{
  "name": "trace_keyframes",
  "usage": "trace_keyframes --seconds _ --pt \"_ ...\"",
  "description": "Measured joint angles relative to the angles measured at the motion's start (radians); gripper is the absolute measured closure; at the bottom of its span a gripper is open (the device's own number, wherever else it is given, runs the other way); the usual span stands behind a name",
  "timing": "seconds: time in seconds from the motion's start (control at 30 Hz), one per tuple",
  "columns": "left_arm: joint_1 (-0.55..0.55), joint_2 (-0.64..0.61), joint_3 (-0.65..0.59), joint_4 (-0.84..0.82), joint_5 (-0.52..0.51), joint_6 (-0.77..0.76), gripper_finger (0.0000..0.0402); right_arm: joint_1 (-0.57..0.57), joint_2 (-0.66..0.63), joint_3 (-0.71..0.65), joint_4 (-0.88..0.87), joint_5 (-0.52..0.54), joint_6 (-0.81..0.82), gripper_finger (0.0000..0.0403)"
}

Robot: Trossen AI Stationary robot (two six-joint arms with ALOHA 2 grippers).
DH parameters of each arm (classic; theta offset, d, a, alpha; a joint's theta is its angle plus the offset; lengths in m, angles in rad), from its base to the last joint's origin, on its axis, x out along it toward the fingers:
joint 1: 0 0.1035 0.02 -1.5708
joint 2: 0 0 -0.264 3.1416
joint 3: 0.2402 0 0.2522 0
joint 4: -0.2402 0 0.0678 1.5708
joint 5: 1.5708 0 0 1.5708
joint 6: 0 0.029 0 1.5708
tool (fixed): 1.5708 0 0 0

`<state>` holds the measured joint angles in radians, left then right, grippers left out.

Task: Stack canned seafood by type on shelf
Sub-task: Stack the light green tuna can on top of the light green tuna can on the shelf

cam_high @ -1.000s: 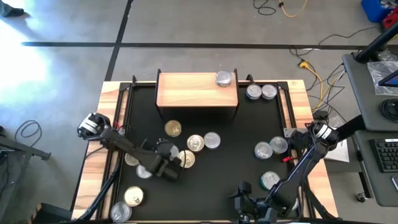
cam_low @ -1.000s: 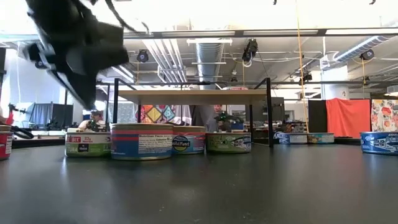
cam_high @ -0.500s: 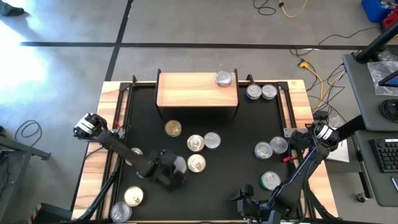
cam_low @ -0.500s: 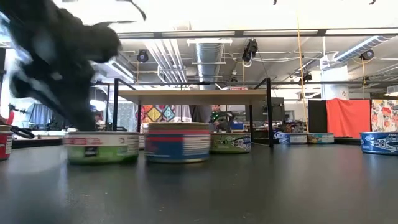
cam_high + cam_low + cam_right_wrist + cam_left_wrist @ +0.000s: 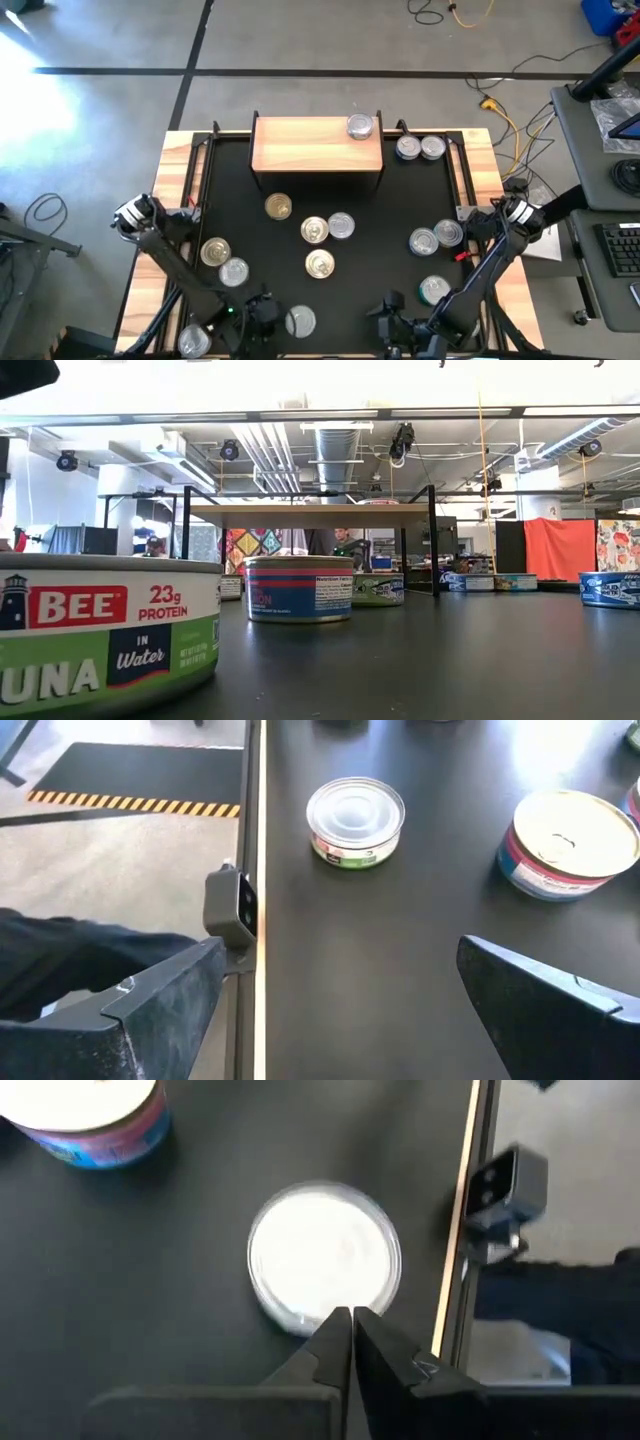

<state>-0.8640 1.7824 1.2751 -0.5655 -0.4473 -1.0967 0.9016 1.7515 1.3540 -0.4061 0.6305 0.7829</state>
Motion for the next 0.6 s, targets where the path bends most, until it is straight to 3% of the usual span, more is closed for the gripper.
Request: trace_keyframes --seconds 0.2,0.4,0.6 --pt "-0.013 0.01 0.007 0.004 0.044 -0.012 0.0339 -0.003 0.0 0.0 0.0 0.002 -0.011 0.0014" --pt "-0.07 0.064 0.007 0.068 0.014 -0.055 0.0235 -0.013 0.024 -0.001 0.025 0.035 -0.049 0.0014" --pt "-0.11 0.168 0.011 0.139 -0.062 -0.058 0.0124 -0.05 0.086 -0.002 0.109 -0.006 -0.128 0.0014"
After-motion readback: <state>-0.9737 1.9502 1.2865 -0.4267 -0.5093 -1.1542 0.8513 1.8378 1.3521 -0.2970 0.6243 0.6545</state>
